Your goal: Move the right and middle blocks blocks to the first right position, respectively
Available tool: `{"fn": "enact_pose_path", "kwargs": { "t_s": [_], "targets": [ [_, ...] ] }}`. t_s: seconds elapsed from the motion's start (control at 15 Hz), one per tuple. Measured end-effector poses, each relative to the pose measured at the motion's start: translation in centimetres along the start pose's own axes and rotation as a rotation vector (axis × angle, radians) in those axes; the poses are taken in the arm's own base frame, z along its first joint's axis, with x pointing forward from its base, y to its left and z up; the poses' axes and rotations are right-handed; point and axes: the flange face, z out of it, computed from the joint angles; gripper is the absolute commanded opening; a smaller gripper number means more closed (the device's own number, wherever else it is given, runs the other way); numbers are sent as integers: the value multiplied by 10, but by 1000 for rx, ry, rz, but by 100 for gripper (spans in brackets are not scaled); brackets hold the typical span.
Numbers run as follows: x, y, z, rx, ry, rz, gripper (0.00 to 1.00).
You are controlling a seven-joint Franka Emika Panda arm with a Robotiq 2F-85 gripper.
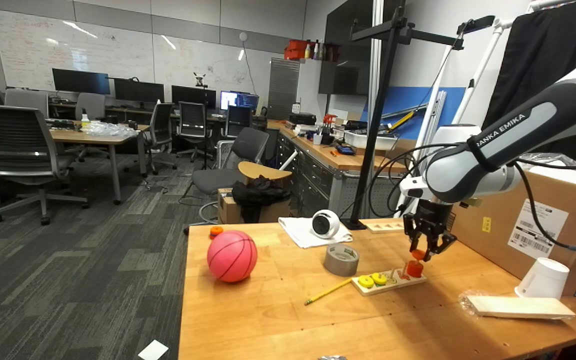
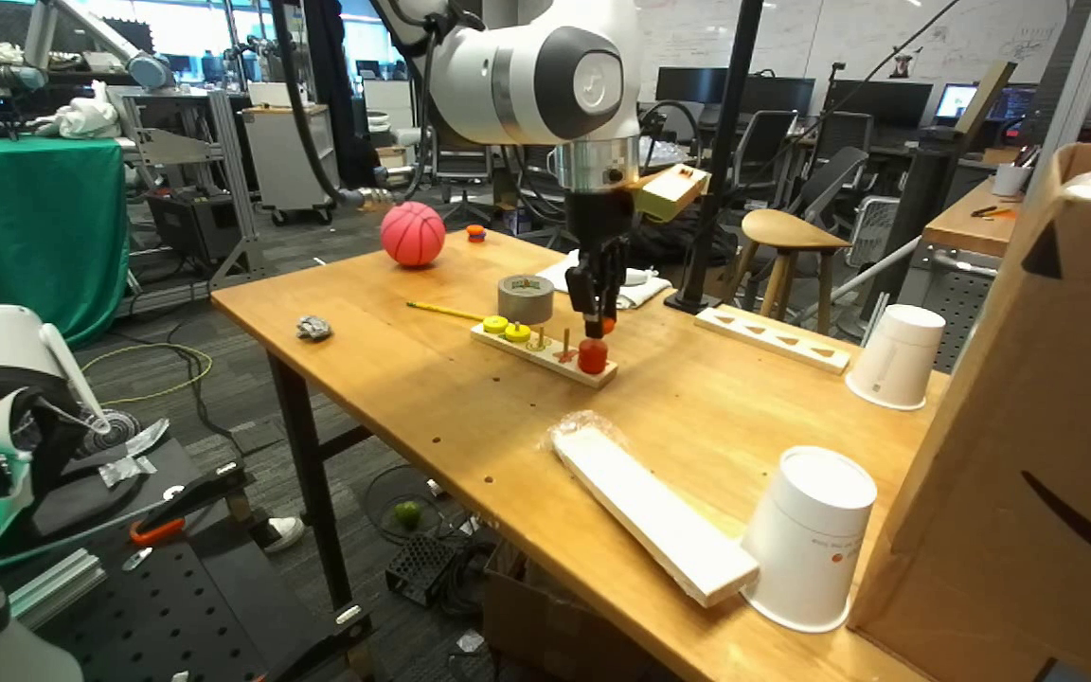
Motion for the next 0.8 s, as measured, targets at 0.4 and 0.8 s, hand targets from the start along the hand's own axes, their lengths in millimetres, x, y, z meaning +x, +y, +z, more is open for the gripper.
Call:
{"fn": "enact_pose_path", "kwargs": {
  "t_s": [0.4, 0.8],
  "targets": [
    [5, -5, 3, 13, 5, -4, 22],
    [6, -8, 6, 20, 7, -3, 34]
  ]
}}
